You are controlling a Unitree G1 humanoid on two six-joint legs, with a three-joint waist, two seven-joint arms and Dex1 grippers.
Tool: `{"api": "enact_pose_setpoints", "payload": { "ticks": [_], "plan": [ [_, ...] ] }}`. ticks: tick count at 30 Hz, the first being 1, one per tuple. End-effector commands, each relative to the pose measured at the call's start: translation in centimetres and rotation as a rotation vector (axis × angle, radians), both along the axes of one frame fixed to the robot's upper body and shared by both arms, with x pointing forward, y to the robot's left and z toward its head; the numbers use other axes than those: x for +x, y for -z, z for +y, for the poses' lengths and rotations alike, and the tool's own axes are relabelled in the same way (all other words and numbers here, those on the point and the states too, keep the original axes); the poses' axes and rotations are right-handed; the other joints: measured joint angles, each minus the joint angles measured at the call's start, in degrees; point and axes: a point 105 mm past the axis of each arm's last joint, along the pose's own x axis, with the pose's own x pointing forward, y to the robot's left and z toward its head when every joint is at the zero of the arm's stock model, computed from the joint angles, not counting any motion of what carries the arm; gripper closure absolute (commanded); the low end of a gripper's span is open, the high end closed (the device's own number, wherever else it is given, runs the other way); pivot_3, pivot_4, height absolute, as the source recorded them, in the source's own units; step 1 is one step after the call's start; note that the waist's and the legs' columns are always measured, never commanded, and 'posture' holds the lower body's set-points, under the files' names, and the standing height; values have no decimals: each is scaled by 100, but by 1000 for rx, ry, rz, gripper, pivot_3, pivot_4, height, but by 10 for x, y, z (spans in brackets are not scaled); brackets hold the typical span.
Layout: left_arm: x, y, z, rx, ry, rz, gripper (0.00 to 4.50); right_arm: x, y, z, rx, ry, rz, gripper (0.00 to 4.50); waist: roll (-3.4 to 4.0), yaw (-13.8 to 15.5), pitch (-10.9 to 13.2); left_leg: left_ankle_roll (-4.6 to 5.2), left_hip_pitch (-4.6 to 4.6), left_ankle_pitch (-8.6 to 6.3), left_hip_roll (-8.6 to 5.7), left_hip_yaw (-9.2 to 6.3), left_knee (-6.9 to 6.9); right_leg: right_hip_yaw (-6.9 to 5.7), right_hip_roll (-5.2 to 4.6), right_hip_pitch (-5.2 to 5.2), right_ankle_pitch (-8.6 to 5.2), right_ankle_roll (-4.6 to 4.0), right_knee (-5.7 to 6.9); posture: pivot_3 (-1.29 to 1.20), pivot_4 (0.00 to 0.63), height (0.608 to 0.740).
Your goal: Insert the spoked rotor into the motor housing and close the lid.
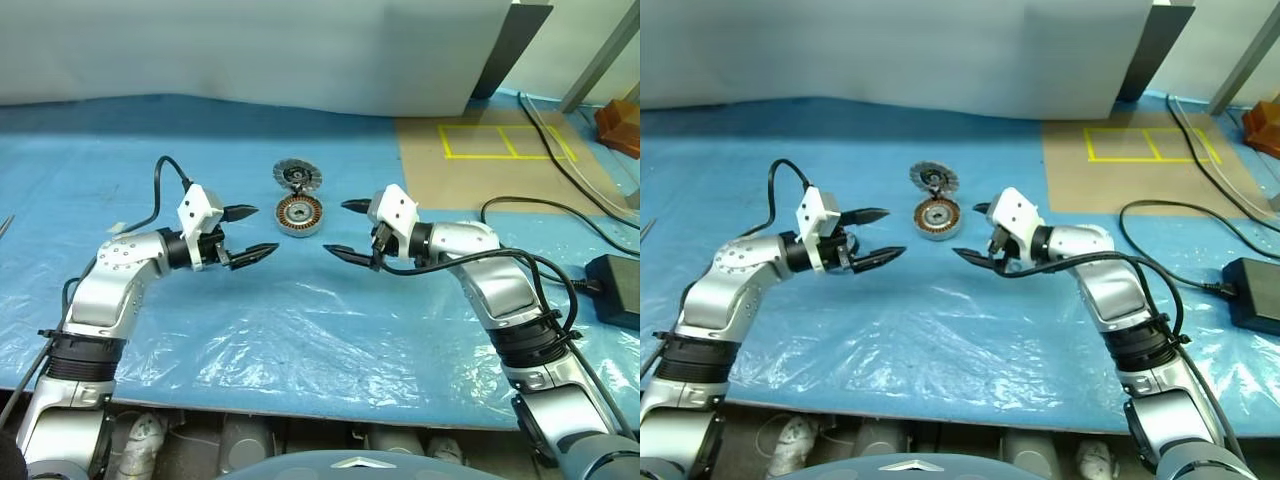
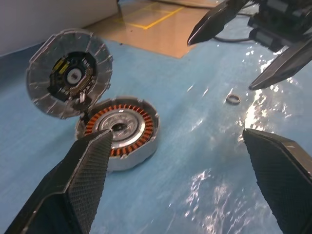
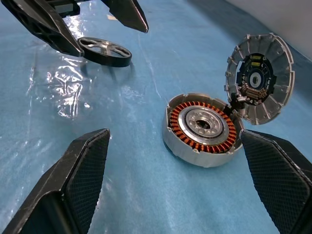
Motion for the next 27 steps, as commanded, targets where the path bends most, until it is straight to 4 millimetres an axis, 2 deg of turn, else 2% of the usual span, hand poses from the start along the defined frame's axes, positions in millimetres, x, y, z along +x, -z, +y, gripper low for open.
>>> {"api": "enact_pose_setpoints", "payload": {
  "ticks": [1, 6, 12, 16, 20, 27],
  "plan": [
    [3, -13, 1, 1, 1, -66, 19, -3, -13, 3, 6, -32, -51, 10, 0, 13, 0, 0, -1, 0, 0, 0, 1, 0, 0, 0, 0, 0, 0, 0, 150, 740],
    [1, -6, -8, 7, 49, -52, 19, -8, -10, -7, -15, -25, -42, 10, 0, 25, 0, 1, -4, 1, 0, -1, 1, -1, 0, 0, 0, 0, 0, 0, 150, 740],
    [5, -19, -14, -57, 104, -28, 19, -6, -7, -10, -49, -21, -47, 10, 0, 23, 0, 3, 1, 2, 2, 0, 6, -1, 0, 0, 2, -3, 8, 0, 150, 740],
    [5, -14, -16, -14, 121, -35, 19, -5, -7, -3, -31, -18, -44, 10, 0, -14, 0, 3, 2, 2, 0, 3, 7, 4, 0, 0, 2, -3, 12, 0, 150, 740],
    [4, -2, -16, 31, 127, -35, 19, -1, -7, -6, -20, 22, -50, 10, 0, 4, 0, 4, 2, 2, 1, 2, 6, 2, 0, 0, 1, -4, 10, 0, 150, 740],
    [9, 2, -15, 46, 114, -54, 19, 2, -9, -9, -35, 36, -62, 10, 0, 15, 0, 4, 0, 3, 1, 1, 10, 1, -1, 0, 1, -4, 12, 0, 150, 740]
  ]
}}
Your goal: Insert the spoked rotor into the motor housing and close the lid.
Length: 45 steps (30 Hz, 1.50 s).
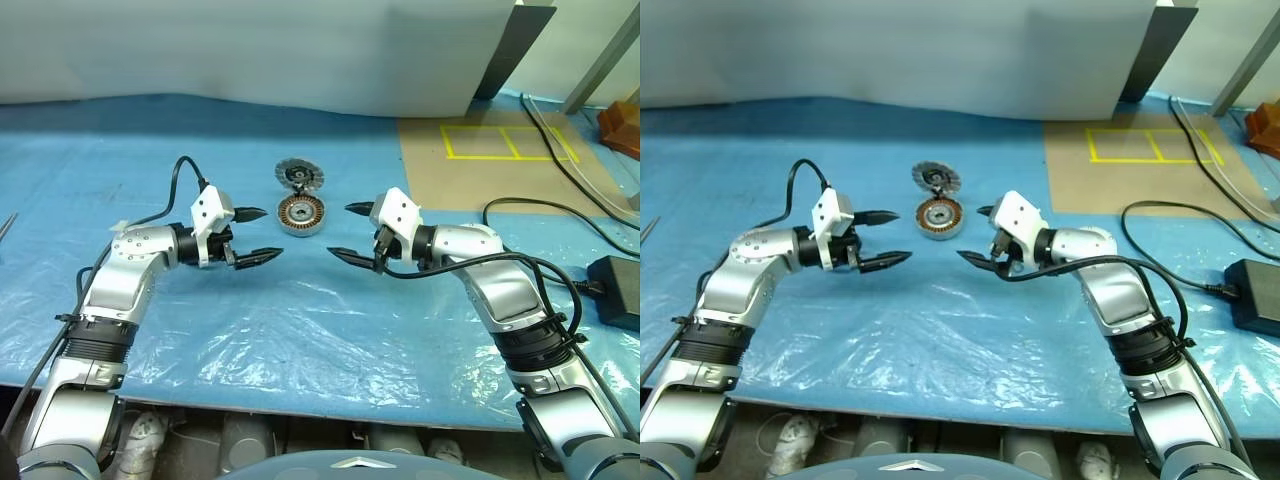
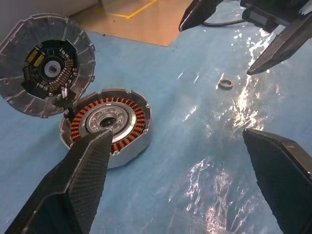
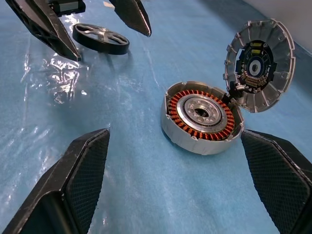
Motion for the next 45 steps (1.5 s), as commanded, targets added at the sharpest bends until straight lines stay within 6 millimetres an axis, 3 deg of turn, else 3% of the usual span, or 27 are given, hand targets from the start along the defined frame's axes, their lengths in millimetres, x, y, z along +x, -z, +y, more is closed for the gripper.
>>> {"api": "enact_pose_setpoints", "payload": {
  "ticks": [1, 5, 11, 16, 22, 31, 40, 45],
  "plan": [
    [2, -7, 0, 2, 4, -49, 19, 3, -14, 2, -1, -9, -58, 10, 0, 0, 0, 0, 0, 0, 0, 0, 1, 0, 0, 0, 0, 0, 0, 0, 150, 740],
    [4, -5, 3, 0, -15, -56, 19, 8, -9, 8, -32, -30, -62, 10, 0, -14, 0, 0, 1, 0, 0, 0, 2, 0, 0, 0, 0, 0, 3, 0, 150, 740],
    [4, -1, 12, -11, -47, -47, 19, 31, -19, 33, -105, -84, -90, 10, 0, -45, 0, 0, 3, 0, 1, 1, 10, 1, 0, -4, -1, -3, 21, 0, 150, 740],
    [5, 4, 10, -27, -71, -49, 19, 58, -12, 56, -163, -93, -37, 10, 0, -40, 0, 0, 4, 0, 2, 1, 15, 0, -2, -4, -4, -9, 30, 0, 150, 740],
    [3, 5, 11, -60, -111, -60, 19, 70, 7, 82, -256, -152, 14, 10, 0, -37, 0, 2, -9, 0, 10, 0, 16, -16, -3, -11, -10, -20, 42, 0, 150, 740],
    [-9, 13, 6, -66, -125, -59, 19, 89, 23, 92, -386, -101, 4, 10, 0, -43, 0, 1, -17, -1, 32, 1, 16, -41, 0, -26, -25, -46, 59, 0, 150, 740],
    [-15, 19, 9, -63, -144, -41, 19, 85, 11, 96, -410, -184, -23, 10, 1, -40, 0, 1, -18, -1, 39, 3, 26, -44, 0, -27, -26, -49, 65, 0, 150, 740],
    [-16, 21, 3, -60, -130, -39, 19, 84, 21, 87, -460, -196, -12, 10, 1, -33, 0, 3, -18, -1, 41, 4, 26, -45, 1, -27, -27, -50, 65, 0, 150, 740]
  ]
}}
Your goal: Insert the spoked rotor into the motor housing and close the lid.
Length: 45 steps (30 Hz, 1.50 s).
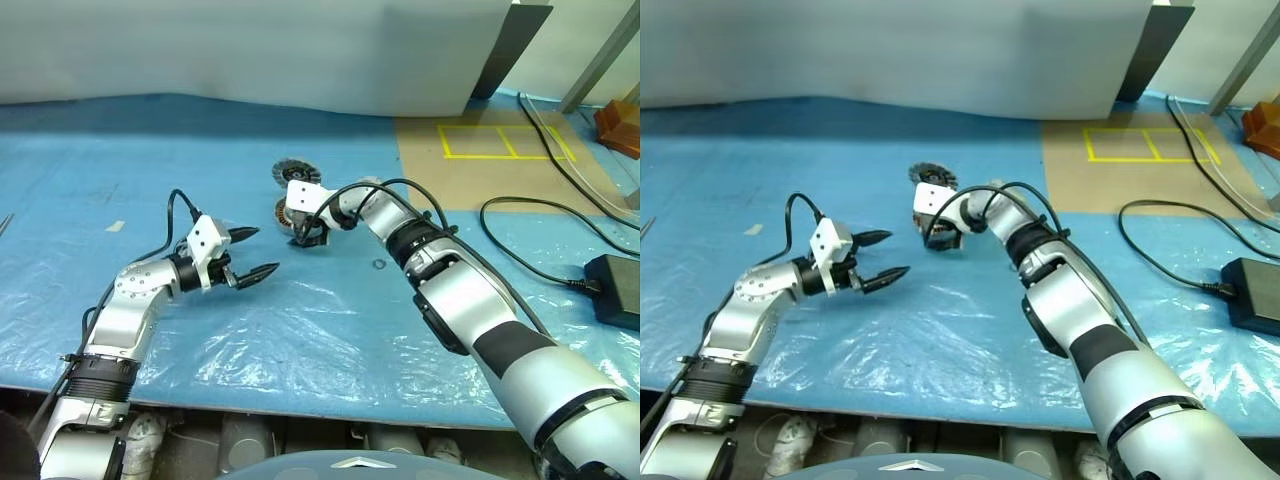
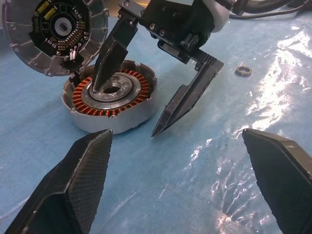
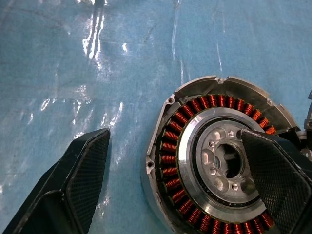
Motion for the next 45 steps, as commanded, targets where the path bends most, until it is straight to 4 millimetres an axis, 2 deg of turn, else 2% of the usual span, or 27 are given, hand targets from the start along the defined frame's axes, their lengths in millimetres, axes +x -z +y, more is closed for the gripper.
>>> {"api": "enact_pose_setpoints", "payload": {
  "ticks": [1, 4, 12, 18, 27, 33, 36, 42, 45],
  "plan": [
    [0, -11, -5, -1, 13, -47, 19, 2, -13, 0, -17, -31, -46, 10, 0, 2, 0, 0, 0, 0, 0, 0, 0, 0, 0, 0, 0, 0, 0, 0, 150, 740],
    [0, -11, -7, 5, 23, -42, 19, 3, -10, -5, -39, -27, -49, 10, 0, 5, 0, 0, 0, 0, 0, 0, 0, 0, 0, 0, 0, -1, 0, 0, 150, 740],
    [-2, -10, -12, 7, 40, -30, 19, 2, -22, -7, -16, -65, -52, 10, 0, 12, 0, 2, -1, -1, 0, 1, 0, 0, -1, 0, -1, -1, -1, 0, 150, 740],
    [-2, -9, -15, 12, 48, -22, 19, -1, -22, -8, -9, -80, -35, 10, 0, -9, 0, 7, -2, 2, 4, 4, 0, 1, 1, -6, -1, -2, 2, 0, 150, 740],
    [-2, -10, -15, 18, 41, -21, 19, -7, -3, -7, -1, -59, 38, 10, 0, -3, 0, 20, -6, 9, 4, 6, 0, 2, 2, -11, -2, -5, 3, 0, 150, 740],
    [-4, -10, -15, 24, 43, -17, 19, -5, 12, -22, -78, -35, 36, 10, 0, -3, 0, 19, -5, 9, 5, 6, 1, 2, 2, -11, -2, -5, 4, 0, 150, 740],
    [-3, -9, -17, 23, 47, -17, 0, -8, 15, -21, -105, -70, 32, 614, 0, 8, 0, 19, -5, 9, 4, 7, 2, 2, 1, -10, -2, -5, 4, 0, 150, 740],
    [-1, -9, -23, 18, 62, -18, 0, -19, 26, -12, -193, -173, -5, 2540, -2, -3, -1, 19, -3, 9, 5, 9, 3, 3, 1, -9, -2, -5, 3, 0, 150, 740],
    [-1, -9, -25, 6, 65, -14, 0, -13, 25, -13, -192, -121, -20, 2600, -2, -23, -2, 18, 5, 8, 7, 12, 3, 6, 2, -7, -2, -5, 8, 0, 150, 740]
  ]
}}
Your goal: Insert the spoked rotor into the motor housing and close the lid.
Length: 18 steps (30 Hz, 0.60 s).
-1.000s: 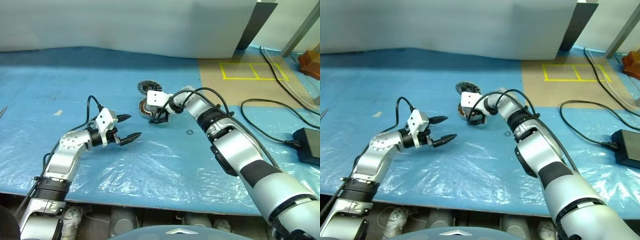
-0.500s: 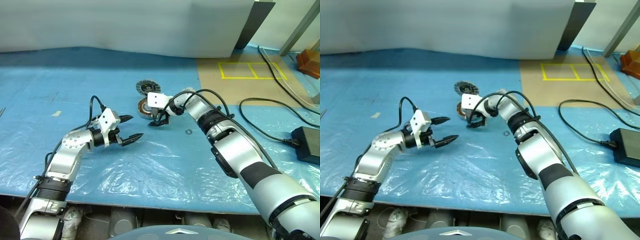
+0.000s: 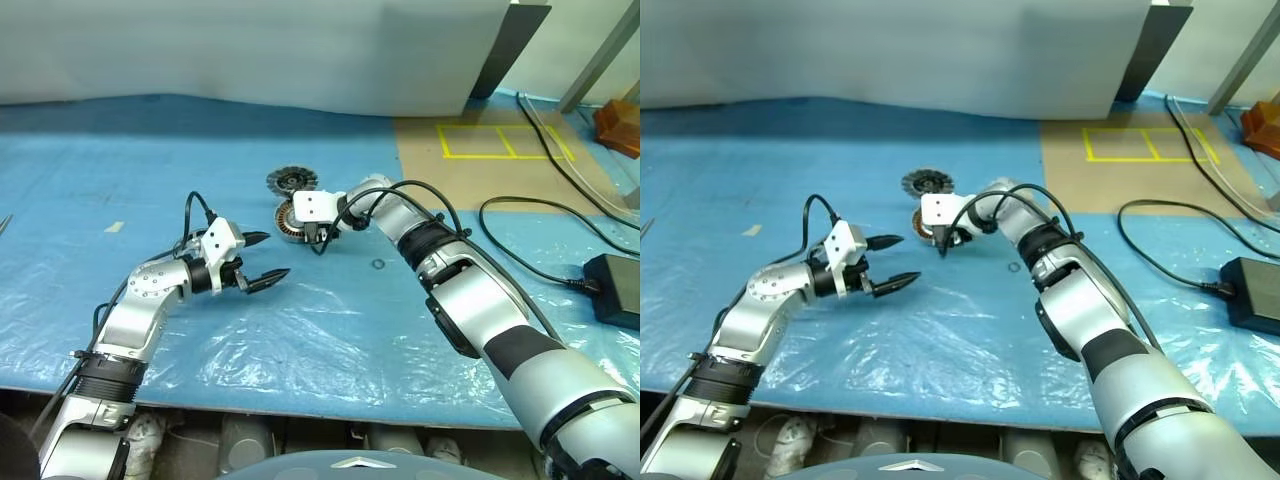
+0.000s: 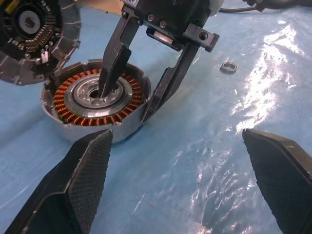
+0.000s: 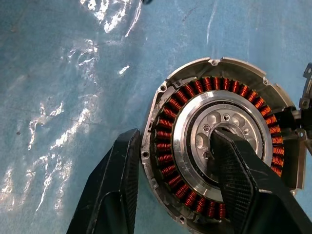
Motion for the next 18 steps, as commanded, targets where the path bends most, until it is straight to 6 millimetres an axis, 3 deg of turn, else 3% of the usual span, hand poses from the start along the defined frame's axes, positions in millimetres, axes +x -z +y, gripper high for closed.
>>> {"api": "enact_pose_setpoints", "payload": {
  "ticks": [1, 8, 14, 18],
  "plan": [
    [0, -8, -4, -9, 15, -36, 0, -2, 20, -4, -54, 40, 41, 2600, 1, -13, -1, -1, 6, -1, 2, 3, 0, 2, 1, 4, 0, 0, 2, 0, 150, 740],
    [-4, -3, -2, -2, 14, -20, 0, -15, 2, -15, -25, -6, 95, 2600, 2, 44, -1, -14, 19, -10, 43, 75, 3, 7, -1, 12, 2, -3, -3, 0, 150, 740],
    [-8, -3, -1, -20, 18, -5, 0, -59, -6, -39, -3, -2, 255, 2600, -3, 155, -3, 8, 4, 3, 46, 89, -11, 5, 1, 11, 2, -2, -19, 0, 150, 740],
    [-12, 0, -1, -14, 19, 2, 0, -75, -14, -41, -8, 43, 230, 2600, -3, 156, -3, 5, 12, 1, 52, 96, -18, 4, 3, 8, 2, -1, -21, 0, 150, 740]
  ]
}}
